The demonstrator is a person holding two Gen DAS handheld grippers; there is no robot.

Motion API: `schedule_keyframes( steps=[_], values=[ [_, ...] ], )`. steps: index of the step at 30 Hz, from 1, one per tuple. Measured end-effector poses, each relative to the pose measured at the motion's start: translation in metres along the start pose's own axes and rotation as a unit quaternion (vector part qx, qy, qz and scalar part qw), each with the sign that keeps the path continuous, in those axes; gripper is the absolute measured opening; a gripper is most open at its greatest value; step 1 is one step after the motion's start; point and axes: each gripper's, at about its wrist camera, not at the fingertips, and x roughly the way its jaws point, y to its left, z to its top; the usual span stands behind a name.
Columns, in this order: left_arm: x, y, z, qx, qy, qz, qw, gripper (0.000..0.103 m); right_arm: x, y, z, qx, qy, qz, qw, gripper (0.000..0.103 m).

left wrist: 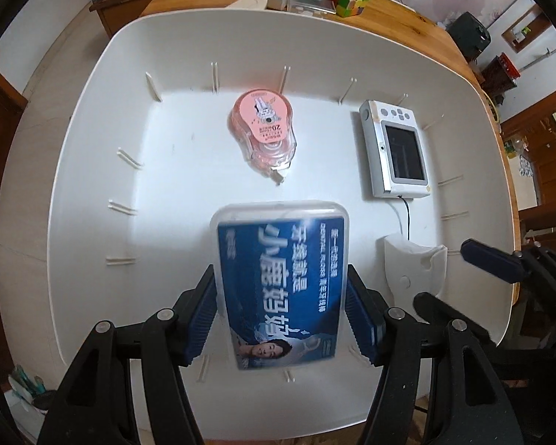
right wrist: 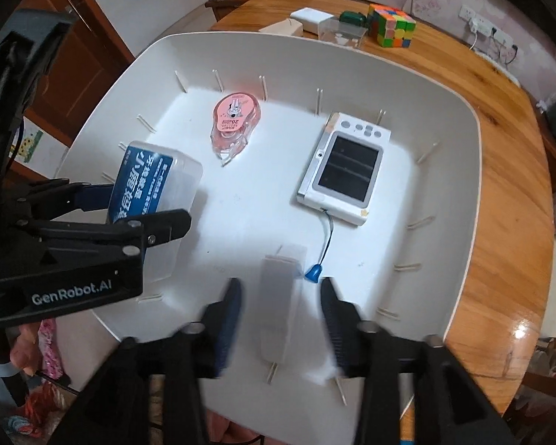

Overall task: Organize rigid objects
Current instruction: 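Open the left tool on the floss box while the right tool releases the white piece, then lift both tools out of the tray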

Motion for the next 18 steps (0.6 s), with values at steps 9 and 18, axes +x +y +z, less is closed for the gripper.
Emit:
schedule_keyframes(
  steps=[9,18],
  values=[
    [-0.021,0.000,0.004,0.000,-0.024,0.000,0.9997,0.088,-0.018,-0.001,0.002,0.000,-0.026,-0.009,1.000,0.059],
    [-0.046,-0.003,0.017,-0.001,-0.045,-0.013,0.9989,0.088,-0.032,-0.003,0.009,0.006,-0.047,-0.011,0.999,0.059]
  ],
)
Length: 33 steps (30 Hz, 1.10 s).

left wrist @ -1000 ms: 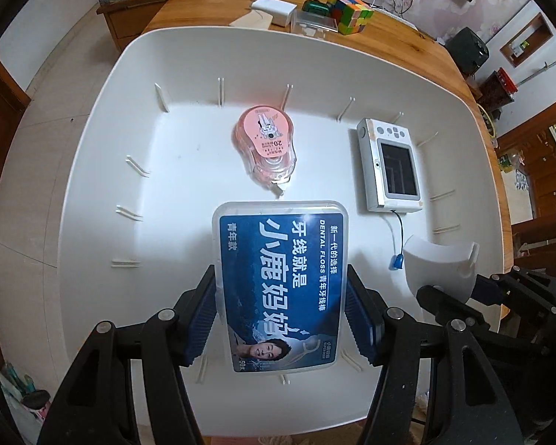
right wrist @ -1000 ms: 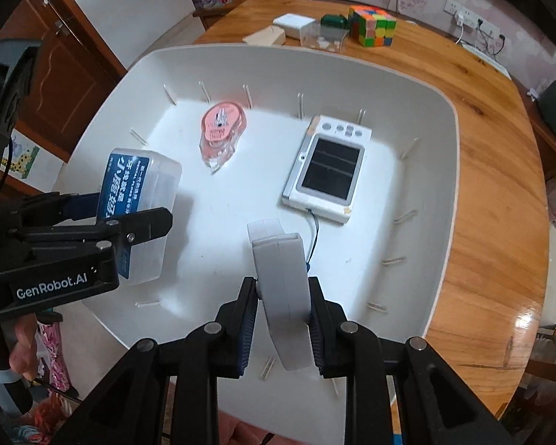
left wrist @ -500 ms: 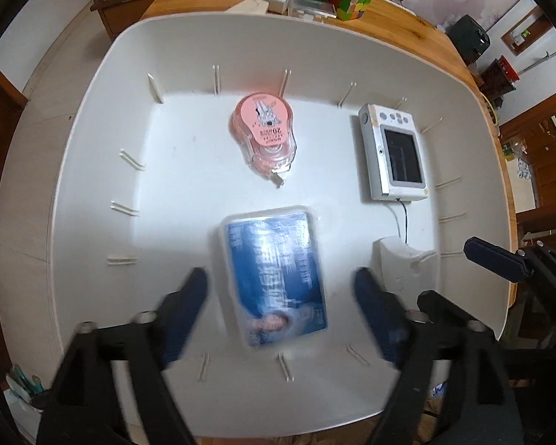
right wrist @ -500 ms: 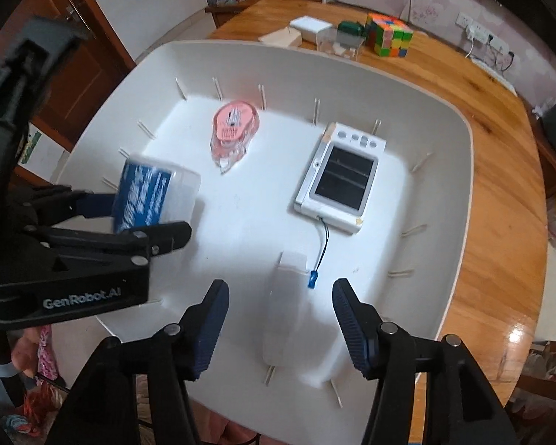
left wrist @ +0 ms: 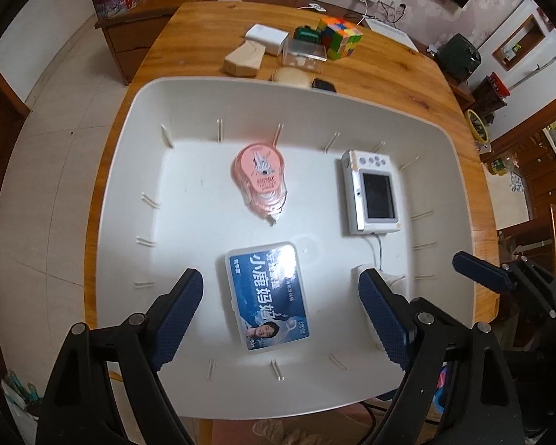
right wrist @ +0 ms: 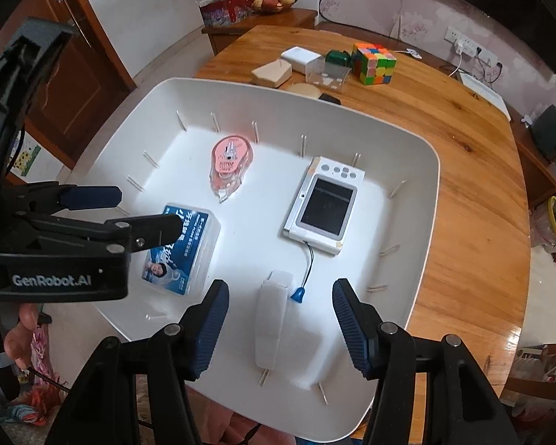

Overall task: Organize rigid objects
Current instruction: 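Lift both tools out of the tray, then move both tools over the white wedge piece and clear plastic box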

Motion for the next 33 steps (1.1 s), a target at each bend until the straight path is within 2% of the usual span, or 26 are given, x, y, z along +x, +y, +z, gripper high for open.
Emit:
schedule_keyframes(
  steps=[12,20,33],
  values=[
    [-0.029,-0.008,0.016,0.007,-0.028,-0.014,0.9995,0.088,-0.018,-0.010,0.013,0.021,-0.020,-0.008,1.000,0.059],
    [-0.044,-0.010,0.029,0.019,-0.048,-0.010,0.9986,0.088,-0.028,-0.021,0.026,0.043,-0.033,-0.009,0.999,0.059],
    [-0.066,0.002,0.071,0.026,-0.074,-0.011,0.9969,0.088,-0.046,-0.033,0.058,0.073,-0.053,-0.009,0.996,0.059]
  ],
)
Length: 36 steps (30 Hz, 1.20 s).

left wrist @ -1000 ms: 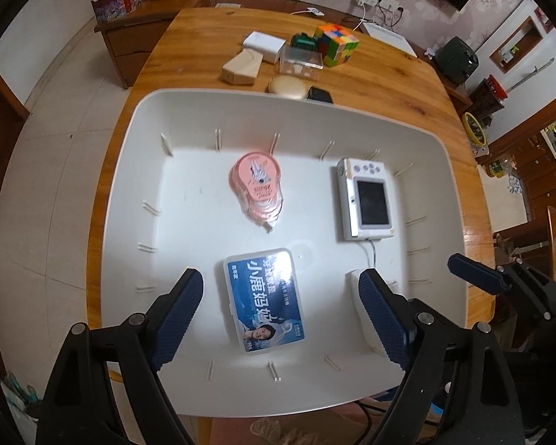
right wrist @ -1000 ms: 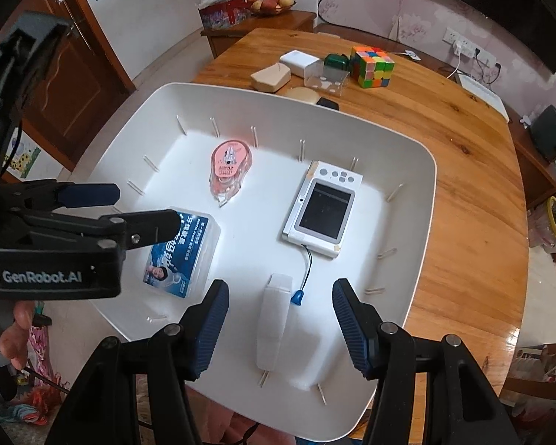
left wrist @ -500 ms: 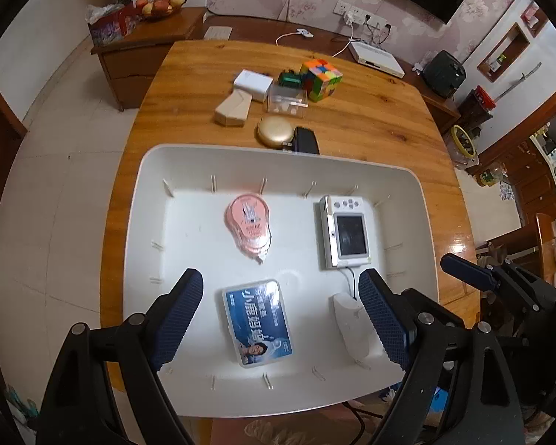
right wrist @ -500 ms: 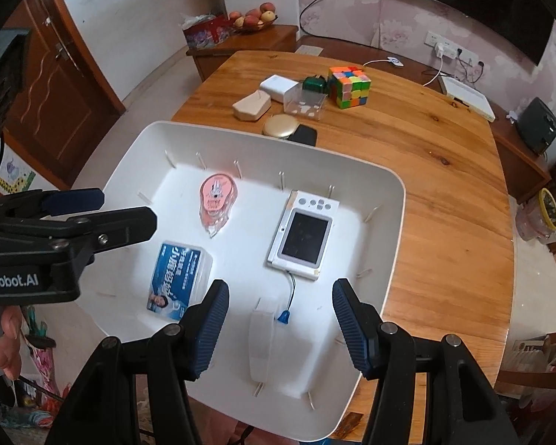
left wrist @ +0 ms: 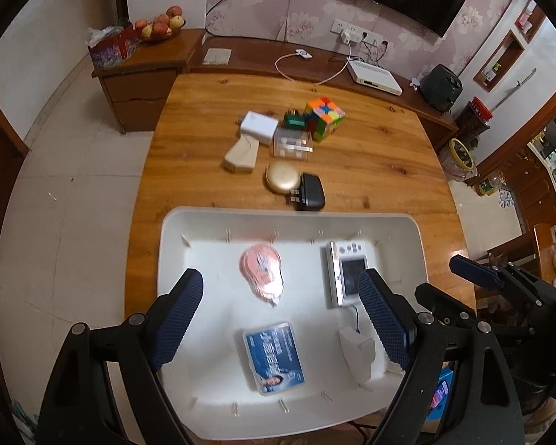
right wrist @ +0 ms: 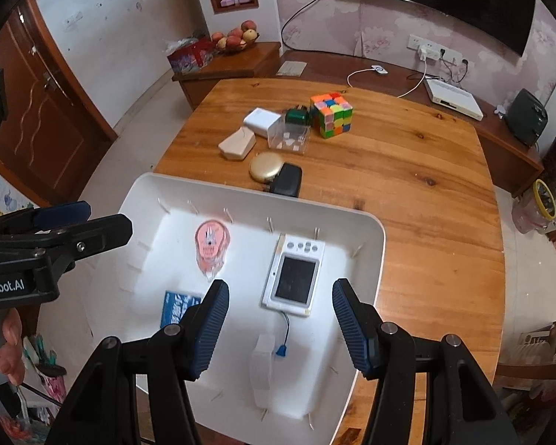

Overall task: Organize rigid objects
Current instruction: 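Move both tools over the white wedge piece and clear plastic box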

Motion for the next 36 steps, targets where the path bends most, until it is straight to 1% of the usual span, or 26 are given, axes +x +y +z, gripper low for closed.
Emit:
schedule_keyframes(
  steps=[4,7,8,9,10,12,16,21,22,25,31,33,36],
  values=[
    [-0.008,0.004,0.022,0.010,-0.020,0.003,0.9998,0.088,-0.008,-0.001,0.020,0.004,-0.011,-0.007,1.000,0.059],
    [-0.011,0.009,0.041,0.018,-0.033,0.009,0.9992,0.088,-0.013,-0.002,0.041,0.007,-0.022,-0.015,1.000,0.059],
    [-0.010,0.011,0.049,0.023,-0.036,0.012,0.9990,0.088,-0.013,-0.002,0.048,0.007,-0.024,-0.018,1.000,0.060],
    [-0.009,0.012,0.053,0.026,-0.037,0.014,0.9989,0.088,-0.013,-0.002,0.058,0.008,-0.028,-0.025,0.999,0.064],
    [-0.006,0.013,0.060,0.031,-0.038,0.015,0.9987,0.088,-0.014,-0.002,0.066,0.009,-0.032,-0.029,0.999,0.067],
    [0.001,0.016,0.070,0.040,-0.036,0.017,0.9984,0.088,-0.011,-0.004,0.084,0.009,-0.039,-0.038,0.998,0.070],
    [0.029,0.019,0.087,0.063,-0.023,0.028,0.9974,0.088,0.008,-0.004,0.120,0.006,-0.038,-0.052,0.998,0.070],
    [0.071,0.026,0.099,0.070,0.002,0.025,0.9972,0.088,0.051,-0.009,0.164,0.019,-0.016,-0.040,0.999,0.072],
    [0.082,0.028,0.101,0.068,0.009,0.026,0.9973,0.088,0.060,-0.009,0.170,0.021,-0.010,-0.036,0.999,0.074],
    [0.113,0.036,0.105,0.053,0.036,0.025,0.9976,0.088,0.098,-0.014,0.187,0.030,0.020,-0.030,0.999,0.074],
    [0.154,0.050,0.109,0.014,0.073,0.014,0.9971,0.088,0.176,-0.014,0.203,0.064,0.090,0.001,0.994,0.074],
    [0.160,0.054,0.110,0.004,0.079,0.011,0.9968,0.088,0.200,-0.010,0.204,0.064,0.108,-0.004,0.992,0.074],
    [0.167,0.057,0.111,-0.009,0.087,0.008,0.9962,0.088,0.225,-0.006,0.207,0.063,0.123,-0.018,0.990,0.074]
  ],
)
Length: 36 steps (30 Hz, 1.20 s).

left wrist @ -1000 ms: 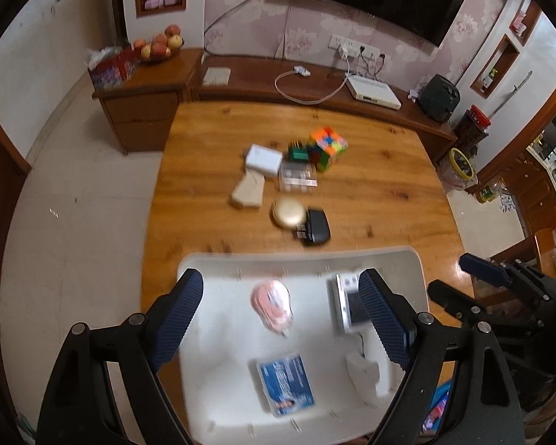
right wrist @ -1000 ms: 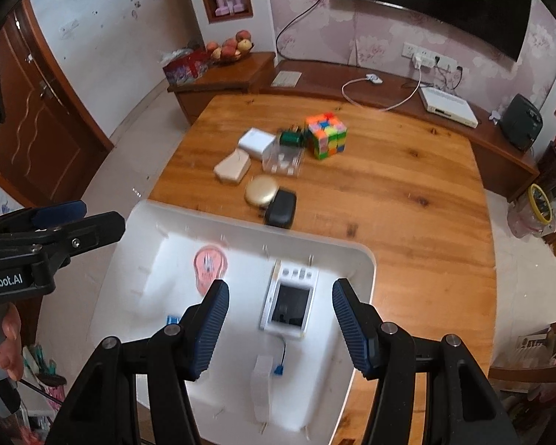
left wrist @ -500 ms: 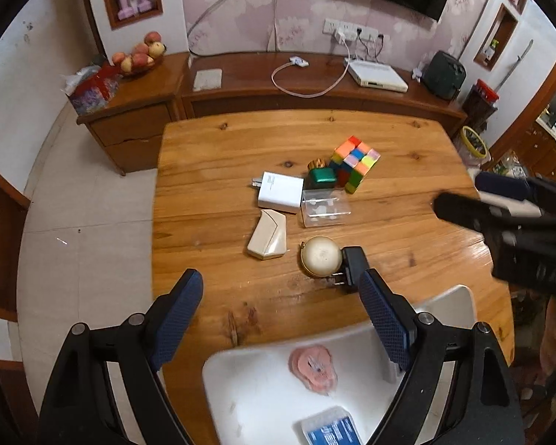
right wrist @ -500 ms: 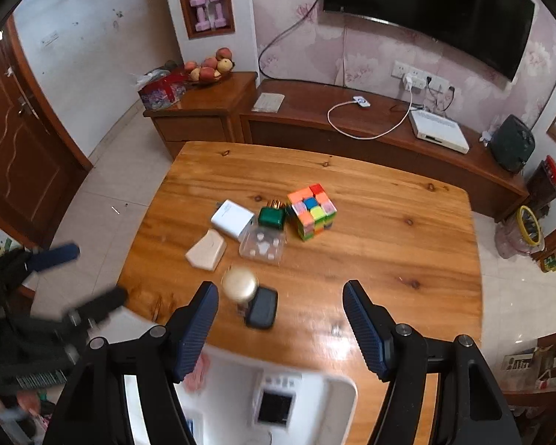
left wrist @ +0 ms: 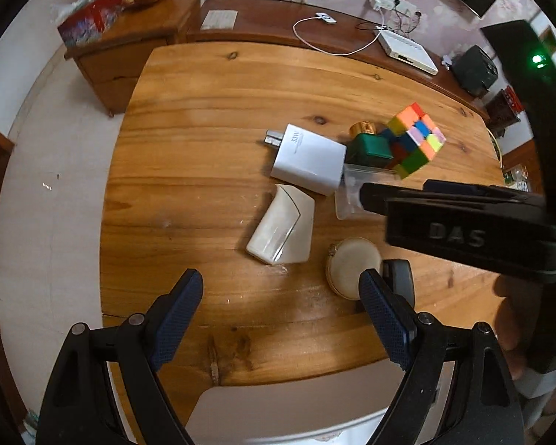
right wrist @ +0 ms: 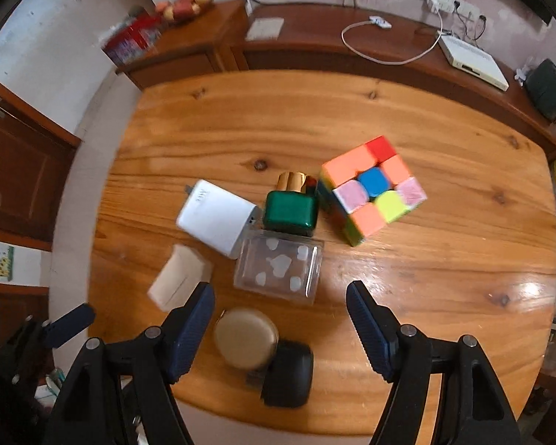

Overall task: Organize rigid objects
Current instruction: 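Move both tools over the white wedge piece and clear plastic box, then grasp the white wedge piece with the left tool while the right tool grasps the clear plastic box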

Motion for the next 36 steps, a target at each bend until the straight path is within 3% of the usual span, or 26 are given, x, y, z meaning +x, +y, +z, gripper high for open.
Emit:
schedule_keyframes(
  steps=[7,14,16,28,36],
  values=[
    [0.009,0.006,0.001,-0.015,0.010,-0.002,0.9998,0.088,0.028,0.006,0.009,0.000,0.021,-0.027,0.999,0.075],
    [0.018,0.005,0.007,-0.022,0.021,-0.002,0.9995,0.088,0.042,-0.004,0.010,0.030,0.040,-0.007,0.999,0.074],
    [0.022,0.004,0.011,-0.026,0.025,-0.002,0.9993,0.088,0.043,-0.008,0.010,0.032,0.043,-0.006,0.999,0.062],
    [0.051,0.007,0.028,-0.074,0.065,0.000,0.9951,0.087,0.034,-0.048,-0.001,0.081,0.040,-0.008,0.996,0.061],
    [0.055,0.003,0.030,-0.070,0.078,0.018,0.9943,0.076,0.033,-0.046,0.003,0.092,0.035,0.004,0.995,0.061]
  ],
)
